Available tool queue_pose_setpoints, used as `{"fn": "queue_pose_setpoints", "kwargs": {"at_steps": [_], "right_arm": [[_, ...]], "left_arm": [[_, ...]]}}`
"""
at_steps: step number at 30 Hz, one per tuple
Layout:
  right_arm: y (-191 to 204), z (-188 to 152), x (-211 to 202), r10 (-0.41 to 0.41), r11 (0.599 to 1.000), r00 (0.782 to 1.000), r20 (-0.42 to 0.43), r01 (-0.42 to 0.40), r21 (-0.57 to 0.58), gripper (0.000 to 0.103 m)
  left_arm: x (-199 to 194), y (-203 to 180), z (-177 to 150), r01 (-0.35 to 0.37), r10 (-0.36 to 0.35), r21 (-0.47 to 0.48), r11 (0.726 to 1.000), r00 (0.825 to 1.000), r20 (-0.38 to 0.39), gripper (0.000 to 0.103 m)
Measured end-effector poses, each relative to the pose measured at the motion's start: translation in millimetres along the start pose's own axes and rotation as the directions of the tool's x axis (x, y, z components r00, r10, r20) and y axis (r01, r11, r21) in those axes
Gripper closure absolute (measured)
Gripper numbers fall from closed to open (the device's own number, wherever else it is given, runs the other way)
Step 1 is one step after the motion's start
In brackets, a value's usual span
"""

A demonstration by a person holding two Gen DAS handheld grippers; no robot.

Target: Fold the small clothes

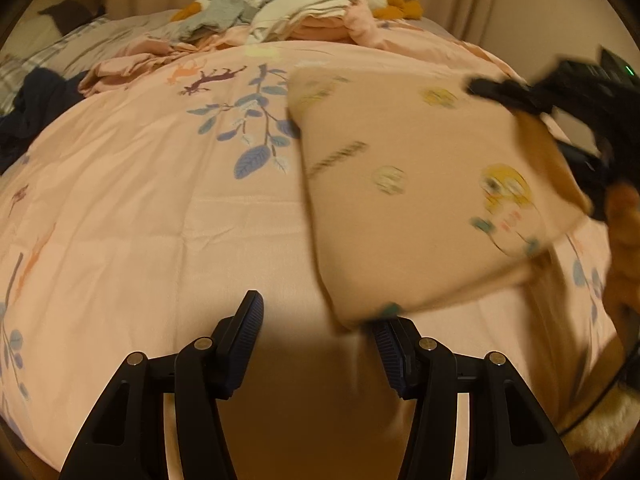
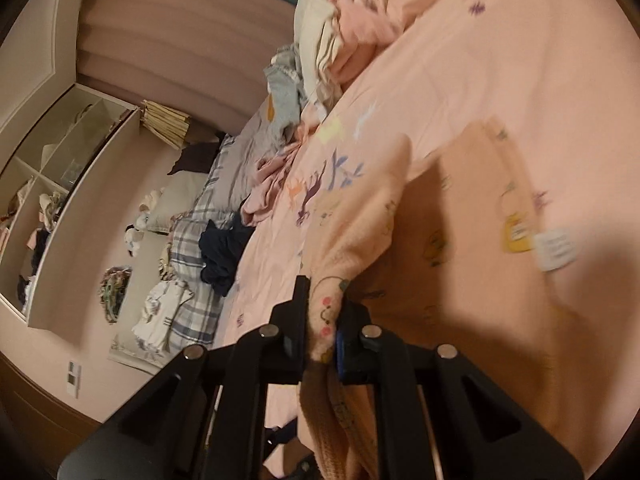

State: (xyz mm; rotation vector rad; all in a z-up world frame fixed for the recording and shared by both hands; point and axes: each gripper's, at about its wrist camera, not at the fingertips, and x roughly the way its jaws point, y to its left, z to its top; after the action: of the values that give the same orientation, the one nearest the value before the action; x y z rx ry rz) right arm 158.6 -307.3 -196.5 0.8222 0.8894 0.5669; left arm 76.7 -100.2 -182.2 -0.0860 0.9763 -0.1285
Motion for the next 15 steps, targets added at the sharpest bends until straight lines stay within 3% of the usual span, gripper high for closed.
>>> {"fn": "queue_pose_setpoints", "kwargs": {"at_steps": [3, 5, 8, 11, 15], "right_arm": [[-14.1, 1.4, -8.1, -0.030, 0.999, 0.999, 0.015, 0.029, 0.032, 0.092], [-26.8, 3.4, -10.5, -0.045, 0.997, 0.999, 0.013, 0.044, 0.069, 0.092], [-36.8, 2.8, -10.5, -0.092, 0.992, 0.996, 0.002, 0.091, 0.087, 0.092], [-44.2, 4.0, -10.5, -0.166, 0.983, 0.986, 0.009, 0.164, 0.083, 0.092], [-59.9, 6.5, -14.6, -0.172, 0.978, 0.985, 0.014, 0.169, 0.125, 0.092]], "left_arm": [[2.3, -5.1, 1.2, -0.024, 0.024, 0.011, 1.000, 0.999, 0.022, 0.052], [2.5, -9.6, -0.6, -0.026, 0.025, 0.034, 0.999, 0.999, 0.027, 0.064], [0.3, -15.3, -2.7, -0.031, 0.029, 0.072, 0.997, 0.999, 0.021, 0.075], [-2.8, -13.5, -2.2, -0.015, 0.015, 0.074, 0.997, 1.000, -0.012, 0.079], [-5.3, -7.2, -0.9, 0.029, -0.027, 0.043, 0.999, 0.998, -0.052, 0.080]]}}
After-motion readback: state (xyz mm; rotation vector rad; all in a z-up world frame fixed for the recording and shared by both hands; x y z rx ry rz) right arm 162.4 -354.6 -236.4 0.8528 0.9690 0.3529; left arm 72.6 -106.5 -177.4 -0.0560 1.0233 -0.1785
